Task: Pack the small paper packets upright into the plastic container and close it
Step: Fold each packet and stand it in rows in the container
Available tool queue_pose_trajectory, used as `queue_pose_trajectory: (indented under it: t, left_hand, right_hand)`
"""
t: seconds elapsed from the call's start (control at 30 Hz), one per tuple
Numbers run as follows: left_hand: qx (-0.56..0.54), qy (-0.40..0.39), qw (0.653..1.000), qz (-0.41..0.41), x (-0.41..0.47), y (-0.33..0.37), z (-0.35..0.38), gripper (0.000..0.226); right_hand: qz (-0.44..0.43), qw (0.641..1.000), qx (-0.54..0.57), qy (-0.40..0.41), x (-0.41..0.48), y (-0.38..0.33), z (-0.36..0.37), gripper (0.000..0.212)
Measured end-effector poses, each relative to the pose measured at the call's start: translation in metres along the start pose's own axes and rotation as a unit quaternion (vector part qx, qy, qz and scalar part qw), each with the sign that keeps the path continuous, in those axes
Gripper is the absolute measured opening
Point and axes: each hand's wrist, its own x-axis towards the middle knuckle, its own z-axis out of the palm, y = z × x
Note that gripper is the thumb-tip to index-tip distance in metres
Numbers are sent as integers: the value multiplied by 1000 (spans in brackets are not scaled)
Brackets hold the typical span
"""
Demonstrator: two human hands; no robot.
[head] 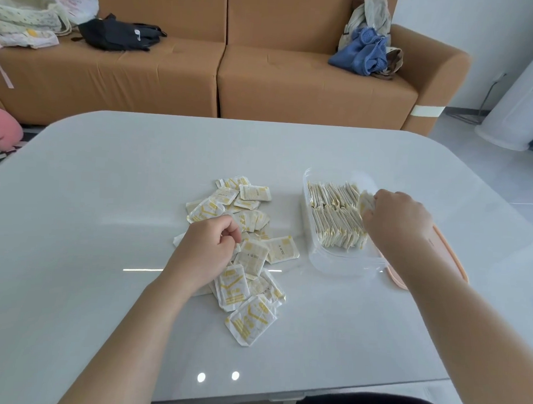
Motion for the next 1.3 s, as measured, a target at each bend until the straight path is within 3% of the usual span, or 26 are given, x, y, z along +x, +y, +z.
queue_pose_trajectory:
  t: [0.17,0.47,0.83,1.0,1.13,1.3]
  left_hand:
    - [0,3,1000,-3,0,1,0,31]
    - [4,8,1000,-6,-2,0,-5,31]
    - [17,18,1000,-13,-4,-5,-7,26]
    - [93,31,994,-49,-4,-15,-9,13]
    - [164,1,981,-104,-8,-19,-13,49]
    - [230,-120,959,-113,-15,-23,-19,106]
  right_hand:
    - [-24,988,-124,-84,4,-18,-13,9]
    - [-21,982,-105,-159,-1,-27,-1,29]
    - [-12,996,-23,-91,-9,-25,-6,20]
    - [-79,988,129,-14,-36,-43,-19,31]
    - [-135,965,213,-73,-67,-70,-24,42]
    - [-176,955,169,-170,-91,-83,-21,59]
